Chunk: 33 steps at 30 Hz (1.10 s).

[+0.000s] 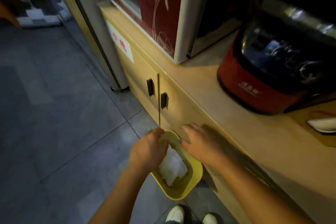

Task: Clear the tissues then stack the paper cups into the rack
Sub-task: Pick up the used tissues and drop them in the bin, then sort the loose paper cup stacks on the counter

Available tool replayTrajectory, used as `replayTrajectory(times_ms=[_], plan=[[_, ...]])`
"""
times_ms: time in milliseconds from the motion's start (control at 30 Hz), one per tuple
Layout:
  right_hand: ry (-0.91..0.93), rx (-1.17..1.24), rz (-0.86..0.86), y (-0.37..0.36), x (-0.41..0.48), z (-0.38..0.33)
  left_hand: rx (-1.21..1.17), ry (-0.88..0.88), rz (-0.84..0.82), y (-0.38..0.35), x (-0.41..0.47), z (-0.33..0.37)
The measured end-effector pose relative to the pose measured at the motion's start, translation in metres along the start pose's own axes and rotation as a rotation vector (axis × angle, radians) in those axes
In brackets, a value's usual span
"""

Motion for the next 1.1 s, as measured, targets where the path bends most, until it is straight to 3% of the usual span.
replayTrajectory(times_ms=[233, 433, 700, 1100], plan=[[0.085, 0.009, 0.269, 0.155, -0.067, -0.061, -0.115, -0.231, 0.163, 0.126, -0.058, 0.105], [0.036, -0.068, 0.457, 0.244, -0.150, -0.062, -0.129, -0.482, 0.194, 0.165, -0.109, 0.206], [-0.088, -0.105, 0.691, 0.331, -0.267, -0.024, -0.133, -0.775, 0.099, 0.136, -0.167, 0.350], [-0.420, -0.101, 0.822, 0.387, -0.431, 0.099, -0.118, -1.033, -0.117, 0.039, -0.241, 0.506]])
Point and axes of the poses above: each hand's wrist, its own x-axis towards the middle knuckle, its own y-axis out of the back of the hand, z = x × y, the point moved 9 cm from there along x, towards the middle knuckle
